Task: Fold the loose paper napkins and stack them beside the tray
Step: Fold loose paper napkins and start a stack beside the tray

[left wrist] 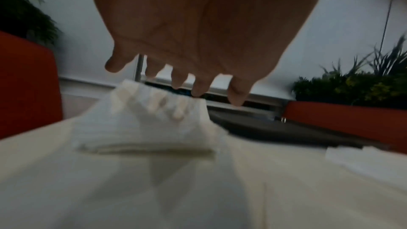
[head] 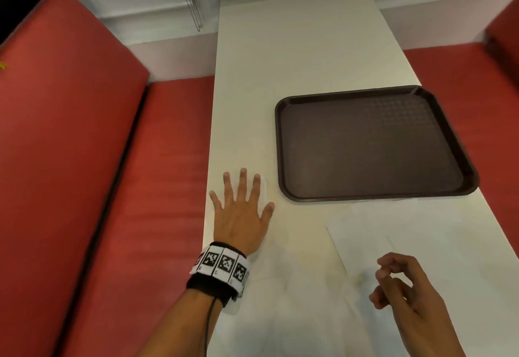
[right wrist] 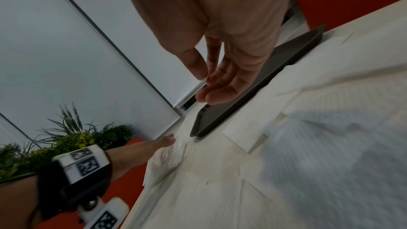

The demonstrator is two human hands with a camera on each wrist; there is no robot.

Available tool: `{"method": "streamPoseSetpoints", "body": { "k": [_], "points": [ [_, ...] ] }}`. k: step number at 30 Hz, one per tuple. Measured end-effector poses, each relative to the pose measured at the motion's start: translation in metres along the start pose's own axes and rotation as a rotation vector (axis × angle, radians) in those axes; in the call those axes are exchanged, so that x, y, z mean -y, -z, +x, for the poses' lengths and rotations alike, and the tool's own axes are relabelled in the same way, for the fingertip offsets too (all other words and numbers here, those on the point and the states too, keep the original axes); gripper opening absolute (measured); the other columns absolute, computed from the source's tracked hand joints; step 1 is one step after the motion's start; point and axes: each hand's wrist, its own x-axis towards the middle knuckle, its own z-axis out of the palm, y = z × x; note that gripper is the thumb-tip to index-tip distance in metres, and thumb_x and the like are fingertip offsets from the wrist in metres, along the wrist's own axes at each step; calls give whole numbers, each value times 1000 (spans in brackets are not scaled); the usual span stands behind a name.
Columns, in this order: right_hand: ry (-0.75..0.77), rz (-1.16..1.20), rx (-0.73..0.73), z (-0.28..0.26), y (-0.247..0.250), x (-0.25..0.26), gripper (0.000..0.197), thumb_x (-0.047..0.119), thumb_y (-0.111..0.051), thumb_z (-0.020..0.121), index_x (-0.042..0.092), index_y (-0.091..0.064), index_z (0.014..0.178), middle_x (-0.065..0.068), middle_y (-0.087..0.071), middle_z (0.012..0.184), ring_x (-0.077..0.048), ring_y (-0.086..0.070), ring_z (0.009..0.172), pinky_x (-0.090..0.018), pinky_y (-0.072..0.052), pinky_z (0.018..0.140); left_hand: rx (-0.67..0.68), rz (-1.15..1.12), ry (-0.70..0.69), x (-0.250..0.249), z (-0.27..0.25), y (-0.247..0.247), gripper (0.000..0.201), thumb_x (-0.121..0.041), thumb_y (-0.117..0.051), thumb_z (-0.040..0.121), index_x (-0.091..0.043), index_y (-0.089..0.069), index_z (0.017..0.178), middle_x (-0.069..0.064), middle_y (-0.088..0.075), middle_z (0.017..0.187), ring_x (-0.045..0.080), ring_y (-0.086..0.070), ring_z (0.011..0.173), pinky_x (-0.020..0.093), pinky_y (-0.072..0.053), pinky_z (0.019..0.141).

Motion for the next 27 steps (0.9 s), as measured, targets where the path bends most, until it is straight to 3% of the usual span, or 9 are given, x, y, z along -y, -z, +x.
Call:
{"method": "streamPoseSetpoints", "body": {
  "k": [2, 4, 6, 11, 15, 17, 20, 23, 27],
  "points": [
    [-15, 26, 12, -1, -1, 4, 12, 2, -56, 94, 14, -60, 94, -15, -60, 81, -21, -62, 51, -6, -42, 51, 137, -14, 9, -2, 11, -10, 73, -67, -11, 98, -30, 9, 158, -1, 19, 166, 35, 23, 150, 67, 3, 118],
    [-8, 34, 20, -2, -2, 3, 21, 3, -57, 94, 23, -60, 88, -17, -61, 77, -18, -61, 49, -6, -43, 53, 210, -29, 14, -1, 20, -18, 76, -70, -9, 96, -30, 13, 157, -1, 21, 165, 35, 24, 150, 66, 5, 118],
    [-6, 19, 28, -2, -3, -1, 30, 4, -57, 93, 32, -59, 82, -7, -61, 73, -18, -62, 49, -8, -43, 54, 238, -34, 7, 1, 24, -25, 78, -70, -9, 95, -29, 18, 156, 0, 24, 164, 37, 23, 150, 64, 3, 120],
    [-23, -24, 49, 3, 1, -7, 20, 2, -56, 94, 21, -60, 95, 6, -59, 78, -15, -65, 54, -11, -47, 56, 253, -19, 22, 0, 25, -35, 87, -77, -6, 88, -29, 26, 153, 1, 34, 161, 37, 30, 147, 65, 5, 119],
    [129, -295, 111, 14, 3, -18, 22, 13, -59, 94, 34, -57, 102, 16, -56, 99, -9, -62, 85, -16, -48, 68, 312, -19, 25, -2, 25, -20, 96, -84, 2, 77, -31, 18, 156, -1, 26, 164, 36, 22, 150, 65, 0, 119],
    [259, -613, 75, 28, -3, -28, 27, 21, -66, 90, 31, -58, 114, 12, -51, 113, -10, -54, 95, -19, -44, 75, 315, -39, 37, -2, 20, -11, 94, -83, 3, 77, -33, 10, 157, -4, 18, 166, 33, 17, 152, 66, -1, 119],
    [306, -905, 64, 49, -18, -40, 48, 32, -80, 76, 21, -63, 119, -2, -58, 110, -21, -57, 89, -32, -52, 66, 325, -83, 52, -2, 5, -3, 87, -81, 2, 81, -39, 8, 157, -7, 14, 167, 29, 16, 153, 68, -1, 118],
    [331, -962, 25, 58, -22, -44, 39, 31, -84, 72, 23, -68, 107, -2, -62, 101, -22, -59, 83, -34, -53, 61, 267, -81, 33, -3, -7, 4, 81, -79, -1, 84, -42, 10, 156, -7, 14, 167, 28, 16, 153, 67, 0, 119],
    [373, -923, -30, 59, -14, -45, 17, 23, -80, 79, 23, -75, 95, 1, -65, 94, -22, -61, 79, -34, -50, 59, 82, -105, -33, -17, -24, 15, 77, -76, -6, 91, -38, 1, 158, -7, 7, 167, 23, 15, 153, 57, 3, 121]
  ]
}}
